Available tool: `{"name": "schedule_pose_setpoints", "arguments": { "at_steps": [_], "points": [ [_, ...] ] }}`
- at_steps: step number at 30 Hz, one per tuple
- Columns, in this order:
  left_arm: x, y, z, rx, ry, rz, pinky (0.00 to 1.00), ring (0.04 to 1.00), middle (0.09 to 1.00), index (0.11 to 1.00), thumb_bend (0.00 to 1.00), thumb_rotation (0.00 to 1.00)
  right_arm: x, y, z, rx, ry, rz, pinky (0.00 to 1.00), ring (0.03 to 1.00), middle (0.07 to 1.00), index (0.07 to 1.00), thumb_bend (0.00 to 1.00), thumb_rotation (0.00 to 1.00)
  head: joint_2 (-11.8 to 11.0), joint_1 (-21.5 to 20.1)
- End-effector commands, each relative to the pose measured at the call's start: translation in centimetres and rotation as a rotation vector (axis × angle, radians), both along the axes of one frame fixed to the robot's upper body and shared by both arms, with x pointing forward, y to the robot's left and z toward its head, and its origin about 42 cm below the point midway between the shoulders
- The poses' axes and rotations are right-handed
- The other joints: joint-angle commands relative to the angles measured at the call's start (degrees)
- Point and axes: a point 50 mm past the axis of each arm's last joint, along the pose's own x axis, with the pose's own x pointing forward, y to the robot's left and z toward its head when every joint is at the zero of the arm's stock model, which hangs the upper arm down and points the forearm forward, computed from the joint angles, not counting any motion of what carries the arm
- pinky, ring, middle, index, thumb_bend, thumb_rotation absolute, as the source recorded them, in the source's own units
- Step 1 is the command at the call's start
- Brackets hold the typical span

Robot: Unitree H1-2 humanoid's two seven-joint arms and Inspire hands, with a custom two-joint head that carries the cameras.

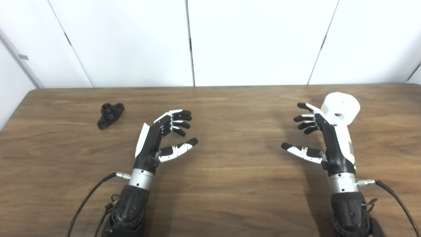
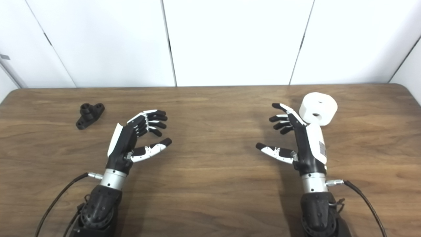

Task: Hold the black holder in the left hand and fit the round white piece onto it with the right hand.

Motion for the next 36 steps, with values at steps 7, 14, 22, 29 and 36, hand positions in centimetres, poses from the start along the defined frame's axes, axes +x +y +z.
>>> {"name": "schedule_pose_setpoints", "arguments": {
  "at_steps": [7, 14, 22, 29, 36],
  "points": [
    [0.5, 0.0, 0.8, 0.019, -0.040, -0.004, 0.52, 0.635, 0.694, 0.698, 0.64, 0.00, 0.6, 0.1, 1.6, 0.002, -0.074, 0.025, 0.50, 0.580, 0.647, 0.789, 0.57, 0.10, 0.04, 0.25],
    [0.5, 0.0, 0.8, 0.016, -0.044, -0.009, 0.53, 0.640, 0.694, 0.700, 0.64, 0.00, 0.6, 0.1, 1.7, -0.002, -0.079, 0.023, 0.50, 0.583, 0.647, 0.786, 0.57, 0.08, -0.02, 0.24],
    [0.3, -0.7, 0.6, -0.008, -0.020, -0.011, 0.53, 0.648, 0.700, 0.696, 0.65, 0.00, 0.5, -0.5, 1.5, -0.004, -0.084, 0.024, 0.51, 0.582, 0.643, 0.785, 0.57, 0.08, -1.18, 8.01],
    [0.3, -2.8, -0.5, 0.006, 0.011, -0.013, 0.52, 0.665, 0.717, 0.700, 0.65, 0.00, 0.3, -2.7, 0.8, 0.015, -0.081, 0.037, 0.49, 0.581, 0.644, 0.787, 0.57, 0.01, -4.54, 20.29],
    [0.4, -4.3, -2.0, 0.017, 0.032, -0.012, 0.51, 0.659, 0.715, 0.707, 0.64, 0.00, 0.1, -3.1, 1.3, 0.054, -0.076, 0.045, 0.49, 0.570, 0.642, 0.785, 0.57, 0.00, -7.28, 24.37]
  ]
}}
